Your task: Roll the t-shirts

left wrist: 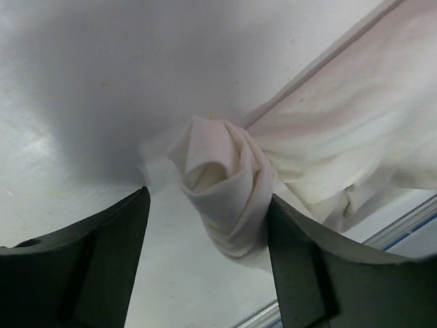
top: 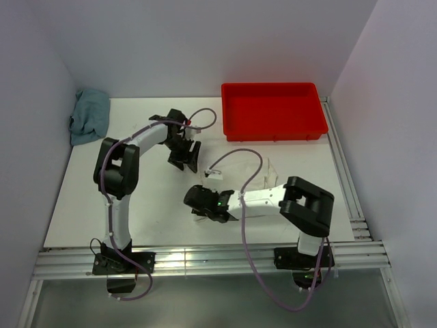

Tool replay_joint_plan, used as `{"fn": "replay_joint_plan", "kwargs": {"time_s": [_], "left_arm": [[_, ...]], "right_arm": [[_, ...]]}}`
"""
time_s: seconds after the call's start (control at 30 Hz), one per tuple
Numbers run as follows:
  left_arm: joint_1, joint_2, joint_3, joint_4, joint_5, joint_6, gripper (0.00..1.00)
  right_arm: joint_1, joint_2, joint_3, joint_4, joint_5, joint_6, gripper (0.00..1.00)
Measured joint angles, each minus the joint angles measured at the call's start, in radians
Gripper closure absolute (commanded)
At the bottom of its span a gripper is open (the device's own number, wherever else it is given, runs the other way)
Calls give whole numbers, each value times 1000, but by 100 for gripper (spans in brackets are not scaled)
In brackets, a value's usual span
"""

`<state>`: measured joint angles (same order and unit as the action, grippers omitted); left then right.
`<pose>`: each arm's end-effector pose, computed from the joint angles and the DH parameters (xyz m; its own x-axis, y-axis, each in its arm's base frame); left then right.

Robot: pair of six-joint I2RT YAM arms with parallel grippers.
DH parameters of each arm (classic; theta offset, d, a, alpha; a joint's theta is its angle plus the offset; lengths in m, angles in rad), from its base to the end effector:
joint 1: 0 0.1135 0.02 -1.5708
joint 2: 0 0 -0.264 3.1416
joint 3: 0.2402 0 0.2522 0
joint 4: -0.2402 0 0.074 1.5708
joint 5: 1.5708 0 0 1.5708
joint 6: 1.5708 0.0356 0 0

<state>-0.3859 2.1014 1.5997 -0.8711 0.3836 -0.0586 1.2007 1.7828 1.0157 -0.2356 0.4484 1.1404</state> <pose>0.3825 -0.1698 0.1711 -0.9312 0.3197 -0.1749 0.3633 0.8516 -0.3778 0.1412 0.3213 0.1554 -0.8140 0.1660 -0.5566 -0.0382 0.9409 0.3365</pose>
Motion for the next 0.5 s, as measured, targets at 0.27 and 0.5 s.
{"fn": "replay_joint_plan", "kwargs": {"time_s": [0.27, 0.5], "left_arm": [[130, -138, -62, 104, 242, 104, 19], [190, -166, -159, 143, 451, 192, 18]], "right_arm": [[-55, -126, -374, 557, -125, 130, 62], [-93, -62, -569, 1015, -219, 254, 63]]}}
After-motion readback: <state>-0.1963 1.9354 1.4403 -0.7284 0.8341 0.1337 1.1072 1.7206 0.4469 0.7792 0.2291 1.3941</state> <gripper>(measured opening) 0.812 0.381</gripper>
